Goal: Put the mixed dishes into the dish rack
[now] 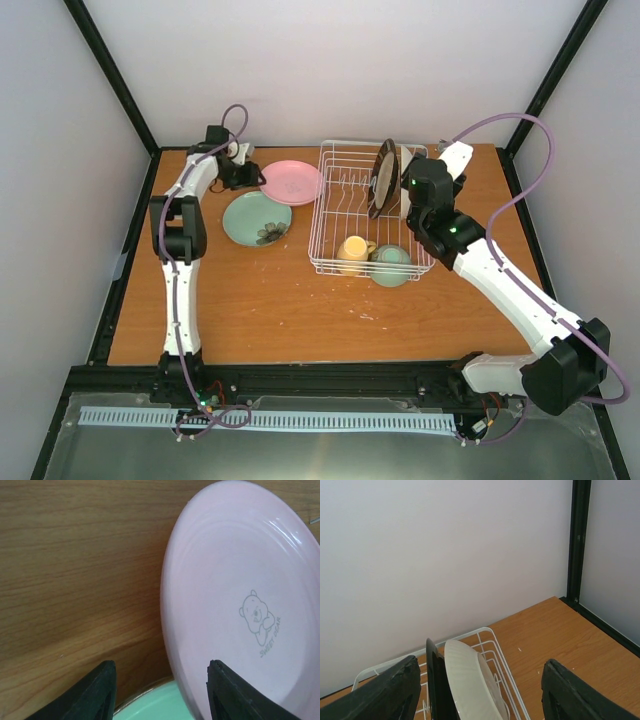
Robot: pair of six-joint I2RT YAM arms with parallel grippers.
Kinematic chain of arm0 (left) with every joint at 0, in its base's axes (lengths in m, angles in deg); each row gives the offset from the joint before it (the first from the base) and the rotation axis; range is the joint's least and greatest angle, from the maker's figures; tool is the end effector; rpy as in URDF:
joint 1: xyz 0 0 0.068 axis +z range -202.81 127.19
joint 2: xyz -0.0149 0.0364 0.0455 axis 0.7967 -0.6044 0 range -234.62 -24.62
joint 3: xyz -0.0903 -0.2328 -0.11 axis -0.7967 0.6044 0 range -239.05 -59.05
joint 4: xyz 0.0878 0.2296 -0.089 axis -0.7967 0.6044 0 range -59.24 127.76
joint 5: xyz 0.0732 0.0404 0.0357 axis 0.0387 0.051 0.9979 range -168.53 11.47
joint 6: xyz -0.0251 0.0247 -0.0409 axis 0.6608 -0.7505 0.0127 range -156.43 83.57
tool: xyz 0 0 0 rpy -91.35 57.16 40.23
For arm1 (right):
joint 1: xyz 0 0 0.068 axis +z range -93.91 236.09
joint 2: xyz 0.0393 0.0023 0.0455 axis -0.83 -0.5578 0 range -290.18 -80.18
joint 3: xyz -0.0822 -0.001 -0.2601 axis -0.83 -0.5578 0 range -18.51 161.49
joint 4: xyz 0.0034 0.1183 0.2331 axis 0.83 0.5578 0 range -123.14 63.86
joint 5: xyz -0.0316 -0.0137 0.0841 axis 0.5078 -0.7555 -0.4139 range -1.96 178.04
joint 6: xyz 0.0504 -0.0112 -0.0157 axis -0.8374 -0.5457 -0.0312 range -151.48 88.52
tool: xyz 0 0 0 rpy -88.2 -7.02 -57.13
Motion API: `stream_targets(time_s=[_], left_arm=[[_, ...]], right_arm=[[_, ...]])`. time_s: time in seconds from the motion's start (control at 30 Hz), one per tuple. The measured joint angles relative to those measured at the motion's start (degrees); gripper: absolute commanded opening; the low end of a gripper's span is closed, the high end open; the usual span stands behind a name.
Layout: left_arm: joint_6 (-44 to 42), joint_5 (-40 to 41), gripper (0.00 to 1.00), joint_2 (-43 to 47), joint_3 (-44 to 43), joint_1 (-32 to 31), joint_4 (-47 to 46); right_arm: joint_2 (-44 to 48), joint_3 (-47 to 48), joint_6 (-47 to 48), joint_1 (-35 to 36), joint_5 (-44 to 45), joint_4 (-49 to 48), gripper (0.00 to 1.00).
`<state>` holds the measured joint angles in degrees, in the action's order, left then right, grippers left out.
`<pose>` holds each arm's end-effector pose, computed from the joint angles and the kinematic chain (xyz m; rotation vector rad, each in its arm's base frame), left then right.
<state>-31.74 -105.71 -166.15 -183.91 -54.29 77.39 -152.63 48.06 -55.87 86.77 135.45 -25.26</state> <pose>0.5255 -0.0298 0.1706 0.0770 2.6303 -0.6677 0.2589 0.1232 0.3764 0.4738 1.6667 -0.0438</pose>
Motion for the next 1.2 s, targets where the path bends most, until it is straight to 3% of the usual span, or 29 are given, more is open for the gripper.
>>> stream_targets(time_s=[0.27, 0.33, 0.53, 0.93, 1.2], left_arm=[[-0.3, -0.1, 0.48, -2.8, -4.3, -1.9, 0.7], [-0.3, -0.4, 0.41, -3.0, -4.8, -2.3, 0.5], [0.0, -1.2, 0.02, -4.8, -5.8, -2.5, -0.4], [-1.3, -0.3, 0.0, -3.4, -4.1, -2.9, -1.7], [-3.3, 4.6, 0.01, 12.7, 6.1, -2.7, -2.0]], right_arm=[[0.0, 0.0, 0.0, -0.3, -1.5, 0.0, 0.65], [0.0, 0.0, 0.0, -0.5, -1.8, 0.0, 0.65], [0.0, 0.0, 0.0, -1.4, -2.5, 0.0, 0.65], [-0.6, 0.0, 0.0, -2.1, -5.0, -0.5, 0.65], [-1.9, -2.8, 3.1, -2.2, -14.6, -5.9, 0.63]])
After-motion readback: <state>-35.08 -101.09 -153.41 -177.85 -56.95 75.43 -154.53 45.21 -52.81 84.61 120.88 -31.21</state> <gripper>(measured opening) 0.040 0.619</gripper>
